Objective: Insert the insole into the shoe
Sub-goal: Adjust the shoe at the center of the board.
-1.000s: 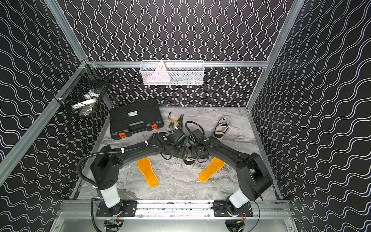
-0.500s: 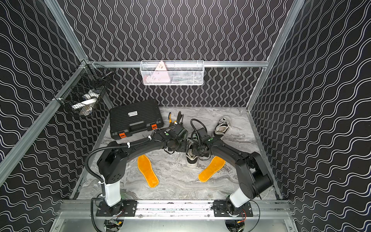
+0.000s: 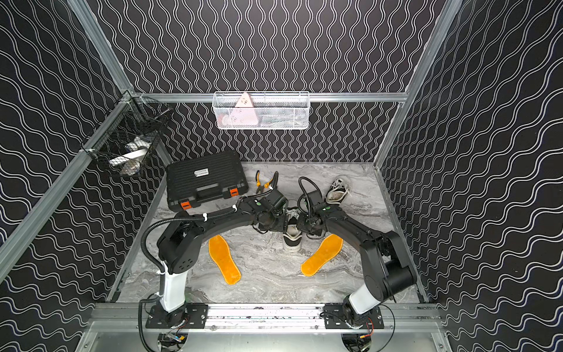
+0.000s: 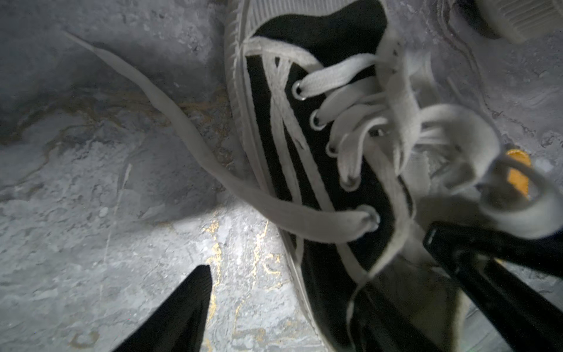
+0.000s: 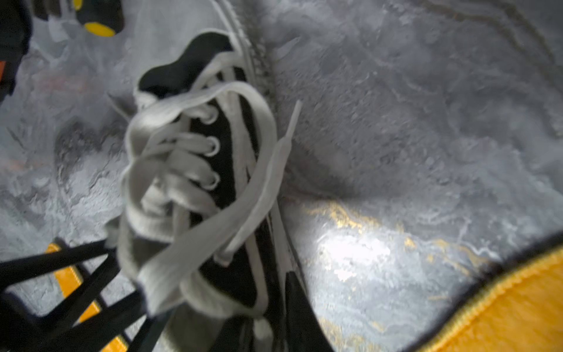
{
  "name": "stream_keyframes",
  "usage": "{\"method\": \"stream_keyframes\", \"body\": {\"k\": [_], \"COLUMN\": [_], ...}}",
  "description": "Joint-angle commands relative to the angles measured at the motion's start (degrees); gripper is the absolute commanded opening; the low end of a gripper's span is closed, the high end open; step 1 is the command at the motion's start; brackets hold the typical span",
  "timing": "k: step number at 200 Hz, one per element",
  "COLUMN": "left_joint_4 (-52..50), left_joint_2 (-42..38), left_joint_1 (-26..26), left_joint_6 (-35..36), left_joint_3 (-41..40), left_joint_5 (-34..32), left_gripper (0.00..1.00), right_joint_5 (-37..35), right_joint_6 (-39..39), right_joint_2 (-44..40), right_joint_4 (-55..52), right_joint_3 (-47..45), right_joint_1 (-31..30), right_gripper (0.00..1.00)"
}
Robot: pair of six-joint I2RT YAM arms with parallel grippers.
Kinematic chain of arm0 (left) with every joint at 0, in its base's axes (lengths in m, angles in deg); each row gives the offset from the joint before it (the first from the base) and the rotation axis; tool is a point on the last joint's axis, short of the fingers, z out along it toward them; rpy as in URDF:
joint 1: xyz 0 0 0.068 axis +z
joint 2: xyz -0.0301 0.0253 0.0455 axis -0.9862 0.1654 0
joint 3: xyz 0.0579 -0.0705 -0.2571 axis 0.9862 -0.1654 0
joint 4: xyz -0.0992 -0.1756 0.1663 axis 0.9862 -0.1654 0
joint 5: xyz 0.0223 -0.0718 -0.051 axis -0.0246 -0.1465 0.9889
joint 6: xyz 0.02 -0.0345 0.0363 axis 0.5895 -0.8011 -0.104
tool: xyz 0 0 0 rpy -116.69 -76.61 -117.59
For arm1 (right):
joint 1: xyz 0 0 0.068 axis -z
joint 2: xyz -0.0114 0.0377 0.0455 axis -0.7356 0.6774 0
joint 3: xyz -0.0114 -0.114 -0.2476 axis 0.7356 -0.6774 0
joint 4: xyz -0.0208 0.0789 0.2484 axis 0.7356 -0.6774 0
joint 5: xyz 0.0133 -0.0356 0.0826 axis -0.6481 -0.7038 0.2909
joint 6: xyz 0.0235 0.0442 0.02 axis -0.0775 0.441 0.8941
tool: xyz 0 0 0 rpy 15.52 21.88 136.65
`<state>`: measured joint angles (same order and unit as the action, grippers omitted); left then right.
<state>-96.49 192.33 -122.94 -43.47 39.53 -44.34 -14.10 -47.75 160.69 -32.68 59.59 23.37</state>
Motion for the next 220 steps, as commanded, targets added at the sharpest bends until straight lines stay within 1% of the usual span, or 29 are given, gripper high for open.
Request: {"method": "stream_keyframes", "body": {"k": [1, 9, 25, 36, 62, 65, 93, 111, 129, 148, 162, 173, 187, 204, 211, 220], "left_joint_4": [0.33, 0.57, 0.32, 0.05, -1.60, -1.94, -3.57, -5.47, -7.56, -9.41, -9.45, -9.39, -9.76, -10.19, -9.90, -8.64], "left_joint_2": [-0.53, -1.18, -2.43, -3.47, -7.57, -8.22, -13.54, -15.45, -17.16, -18.04, -19.14, -20.78, -21.83, -20.71, -20.01, -19.30], "left_joint_1": [0.09, 0.11, 0.49, 0.55, 0.70, 0.71, 0.70, 0.65, 0.80, 0.78, 0.63, 0.24, -0.46, -1.09, -1.43, -1.83], "left_joint_6": [-1.26, -1.41, -1.72, -1.89, -2.34, -2.38, -2.13, -2.40, -1.40, 3.37, 9.99, 15.01, 21.04, 26.10, 27.96, 29.01], "left_joint_3": [-0.32, -1.05, -2.55, -3.86, -8.38, -9.04, -14.53, -15.89, -15.31, -12.75, -10.91, -10.08, -9.05, -7.95, -7.83, -8.16], "left_joint_5": [-2.48, -2.95, -3.76, -4.11, -6.12, -6.33, -6.77, -7.39, -8.98, -10.47, -9.02, -8.40, -7.99, -7.32, -7.02, -7.56], "left_gripper": [0.64, 0.61, 0.49, 0.46, 0.47, 0.47, 0.48, 0.51, 0.55, 0.56, 0.55, 0.55, 0.54, 0.47, 0.43, 0.42], "right_joint_5": [1.00, 1.66, 4.39, 6.64, 10.03, 10.19, 9.96, 9.09, 10.63, 9.44, 8.23, 8.28, 8.84, 10.31, 10.57, 10.62], "right_joint_6": [-1.15, -1.38, -1.87, -1.15, 2.36, 2.81, 4.59, 4.60, 5.40, 4.59, 3.37, 2.35, 1.95, 2.92, 3.55, 4.17], "right_joint_2": [0.60, 0.52, 0.68, 0.86, 1.52, 1.45, 1.93, 3.33, 4.01, 2.66, 0.93, -0.71, -3.21, -6.28, -7.44, -8.37], "right_joint_4": [0.72, 1.03, 2.37, 4.27, 9.91, 10.47, 12.77, 12.81, 13.76, 11.42, 8.33, 6.53, 5.22, 5.43, 5.35, 5.19], "right_joint_3": [0.88, 0.86, 0.45, -0.50, -2.98, -3.27, -3.33, -2.02, -1.40, -0.14, 0.99, 1.38, 0.87, -1.03, -1.93, -3.01], "right_joint_1": [0.27, 0.35, 0.35, -0.03, -1.76, -3.28, -9.02, -12.78, -13.43, -13.39, -12.68, -11.88, -10.44, -8.25, -7.01, -5.68], "right_gripper": [0.15, 0.13, 0.10, 0.09, 0.09, 0.09, 0.11, 0.14, 0.19, 0.27, 0.29, 0.29, 0.31, 0.33, 0.34, 0.34]}}
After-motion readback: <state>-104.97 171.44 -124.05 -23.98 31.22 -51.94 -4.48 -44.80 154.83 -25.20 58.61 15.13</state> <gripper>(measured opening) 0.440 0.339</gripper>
